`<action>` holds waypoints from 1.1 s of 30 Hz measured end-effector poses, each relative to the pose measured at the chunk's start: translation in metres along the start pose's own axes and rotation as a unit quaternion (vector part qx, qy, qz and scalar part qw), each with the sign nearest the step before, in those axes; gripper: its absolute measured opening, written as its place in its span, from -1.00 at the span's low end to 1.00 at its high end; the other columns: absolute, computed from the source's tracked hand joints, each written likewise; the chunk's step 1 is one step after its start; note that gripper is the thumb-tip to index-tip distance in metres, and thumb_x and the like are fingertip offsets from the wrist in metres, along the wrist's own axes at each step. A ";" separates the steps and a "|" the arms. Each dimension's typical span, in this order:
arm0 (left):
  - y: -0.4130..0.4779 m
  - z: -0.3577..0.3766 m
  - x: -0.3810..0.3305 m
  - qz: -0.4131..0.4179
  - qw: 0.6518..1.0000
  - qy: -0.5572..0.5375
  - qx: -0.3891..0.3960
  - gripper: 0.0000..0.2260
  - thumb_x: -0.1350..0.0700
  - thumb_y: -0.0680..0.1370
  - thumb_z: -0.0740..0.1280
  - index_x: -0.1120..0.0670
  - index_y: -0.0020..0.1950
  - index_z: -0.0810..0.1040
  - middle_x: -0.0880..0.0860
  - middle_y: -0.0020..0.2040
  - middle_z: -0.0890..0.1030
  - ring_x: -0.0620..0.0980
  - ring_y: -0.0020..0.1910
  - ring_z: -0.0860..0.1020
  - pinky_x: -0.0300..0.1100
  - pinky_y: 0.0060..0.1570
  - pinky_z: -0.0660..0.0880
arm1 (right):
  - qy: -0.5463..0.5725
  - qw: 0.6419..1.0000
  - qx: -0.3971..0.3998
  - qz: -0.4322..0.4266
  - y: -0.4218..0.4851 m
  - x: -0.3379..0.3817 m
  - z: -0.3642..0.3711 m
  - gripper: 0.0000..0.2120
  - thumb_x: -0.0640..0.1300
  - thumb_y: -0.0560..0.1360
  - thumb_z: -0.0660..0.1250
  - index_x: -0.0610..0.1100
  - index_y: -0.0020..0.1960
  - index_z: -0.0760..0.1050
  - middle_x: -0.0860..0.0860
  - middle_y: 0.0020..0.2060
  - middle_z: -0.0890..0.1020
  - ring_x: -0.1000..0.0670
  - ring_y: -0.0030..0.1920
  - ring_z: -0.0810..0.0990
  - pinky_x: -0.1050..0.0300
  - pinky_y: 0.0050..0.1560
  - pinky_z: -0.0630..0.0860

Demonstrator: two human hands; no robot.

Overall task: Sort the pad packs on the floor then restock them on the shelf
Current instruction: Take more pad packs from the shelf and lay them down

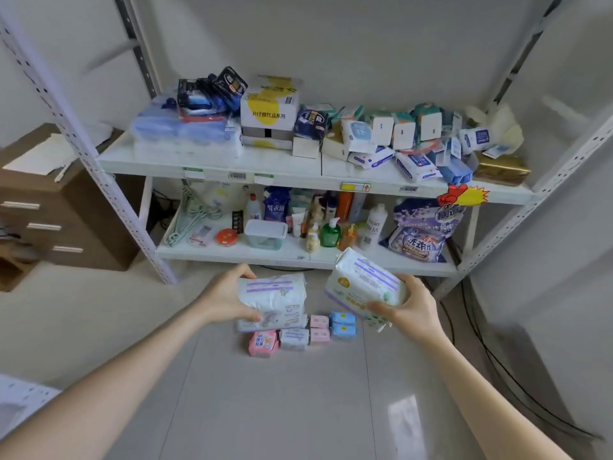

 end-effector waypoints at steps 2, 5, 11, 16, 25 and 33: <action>0.001 0.025 0.017 -0.012 1.000 0.005 0.012 -0.43 -0.01 0.10 0.65 -0.09 -0.03 0.43 -0.19 -0.03 0.55 -0.14 -0.04 0.52 -0.28 -0.18 0.43 | -0.007 1.000 0.003 0.027 -0.011 -0.029 0.014 -0.45 -0.11 0.17 0.64 0.02 0.07 0.46 0.09 -0.05 0.53 0.17 -0.06 0.53 0.37 -0.22 0.39; 0.007 0.058 0.045 -0.027 0.999 0.012 0.034 -0.41 -0.03 0.10 0.64 -0.07 0.01 0.44 -0.19 -0.01 0.55 -0.09 -0.01 0.52 -0.20 -0.10 0.48 | -0.007 0.997 0.007 0.074 -0.025 -0.069 0.036 -0.47 -0.11 0.17 0.63 0.04 0.05 0.47 0.11 -0.05 0.52 0.20 -0.07 0.52 0.36 -0.22 0.38; 0.041 0.127 0.109 -0.033 0.996 0.008 0.083 -0.40 -0.03 0.12 0.63 -0.09 0.04 0.41 -0.15 0.03 0.53 -0.07 0.00 0.50 -0.25 -0.18 0.40 | -0.027 0.992 0.001 0.124 -0.034 -0.149 0.090 -0.47 -0.09 0.17 0.62 0.14 0.01 0.43 0.16 -0.07 0.52 0.20 -0.08 0.53 0.31 -0.22 0.41; 0.088 0.202 0.169 -0.044 0.993 0.005 0.107 -0.35 -0.01 0.14 0.64 -0.06 0.14 0.43 -0.10 0.11 0.52 -0.03 0.09 0.48 -0.13 0.03 0.48 | -0.046 0.989 -0.003 0.140 -0.025 -0.224 0.142 -0.45 -0.10 0.17 0.63 0.10 0.05 0.43 0.16 -0.07 0.52 0.15 -0.05 0.53 0.20 -0.16 0.46; 0.186 0.359 0.304 -0.034 0.991 -0.005 0.128 -0.41 0.03 0.18 0.63 -0.09 0.06 0.38 -0.21 0.03 0.46 -0.11 0.03 0.44 -0.34 -0.16 0.36 | -0.045 0.985 0.036 0.160 0.009 -0.409 0.264 -0.43 -0.21 0.19 0.63 -0.06 0.12 0.49 0.03 -0.01 0.56 0.19 -0.06 0.53 0.41 -0.25 0.39; 0.264 0.458 0.398 -0.002 0.990 0.035 0.136 -0.39 -0.04 0.18 0.62 -0.09 0.12 0.40 -0.11 0.12 0.50 -0.08 0.08 0.46 -0.33 -0.10 0.39 | -0.058 0.985 0.070 0.145 0.033 -0.542 0.355 -0.42 -0.18 0.15 0.63 0.04 0.08 0.46 0.12 -0.02 0.56 0.13 -0.03 0.55 0.35 -0.16 0.41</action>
Point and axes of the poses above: each hand's wrist, its own y-axis towards the middle knuckle, its own z-axis out of the palm, x = y × z, the point moved 2 cm from there along y, towards the middle knuckle
